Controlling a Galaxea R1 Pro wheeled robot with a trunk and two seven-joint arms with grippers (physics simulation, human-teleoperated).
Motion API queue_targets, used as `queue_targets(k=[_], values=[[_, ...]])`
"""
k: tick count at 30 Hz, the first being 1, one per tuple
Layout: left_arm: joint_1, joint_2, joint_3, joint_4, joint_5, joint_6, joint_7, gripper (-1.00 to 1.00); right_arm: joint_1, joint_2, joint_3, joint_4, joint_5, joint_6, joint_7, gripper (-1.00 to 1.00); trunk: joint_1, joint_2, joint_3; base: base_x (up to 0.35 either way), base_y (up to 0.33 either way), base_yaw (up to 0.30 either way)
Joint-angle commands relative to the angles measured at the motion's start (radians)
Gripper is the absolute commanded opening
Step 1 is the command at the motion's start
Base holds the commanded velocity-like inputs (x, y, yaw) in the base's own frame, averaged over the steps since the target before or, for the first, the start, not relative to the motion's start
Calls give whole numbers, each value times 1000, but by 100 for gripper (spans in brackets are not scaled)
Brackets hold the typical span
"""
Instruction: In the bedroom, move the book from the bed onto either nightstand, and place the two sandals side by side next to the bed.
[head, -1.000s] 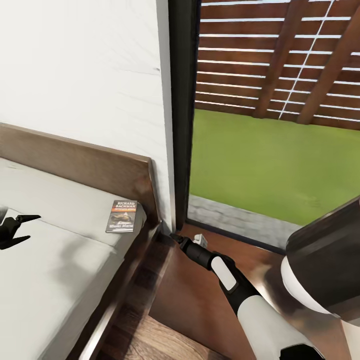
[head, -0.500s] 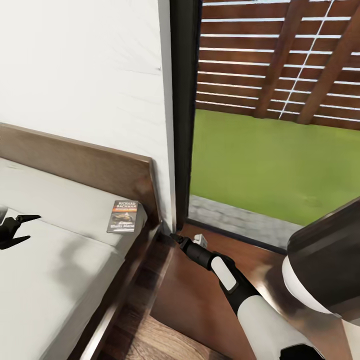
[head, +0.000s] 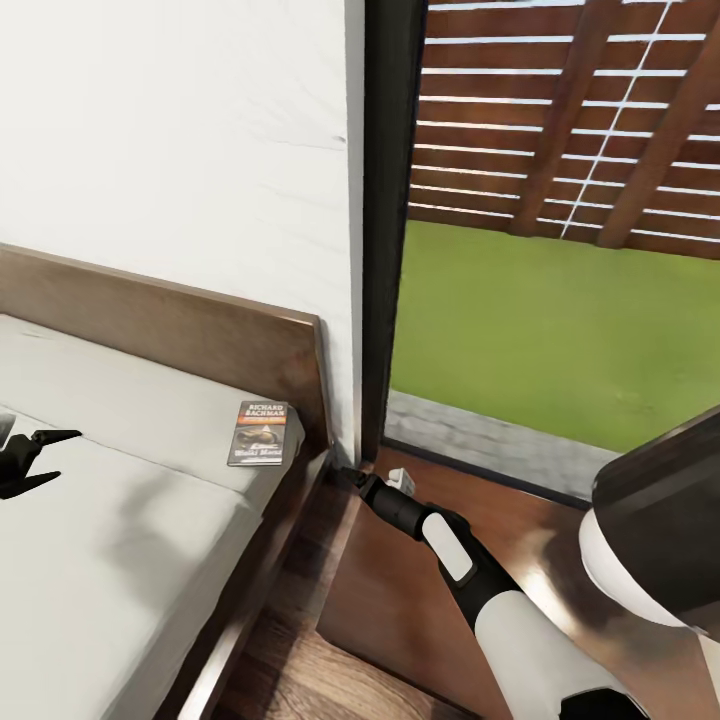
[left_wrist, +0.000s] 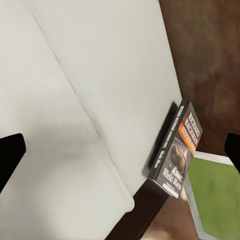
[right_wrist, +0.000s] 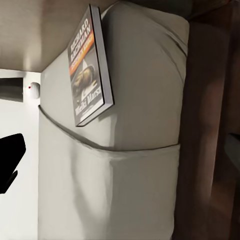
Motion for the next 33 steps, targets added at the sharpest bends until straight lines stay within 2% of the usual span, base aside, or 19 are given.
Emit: queue_targets(k=[1,26,31,33], values=[[-1,1,-7,0,10,5,0,100,-1,0,0,0,-6,5,0,100,0,0,-1,0,13,0],[-1,1,-3,0,12,6,-3,100,-1,0,0,0,-10,-1,0,100,0,0,-1,0,2,0],[-1,1,-1,0,13,7,-26,100,-1,0,0,1,-37,-10,0,100,0,0,-1,0,0,0],[-1,1,0,0,13,7,-46,100,-1,0,1,1,-74,-13,0,100,0,0,-1,0,0,0]])
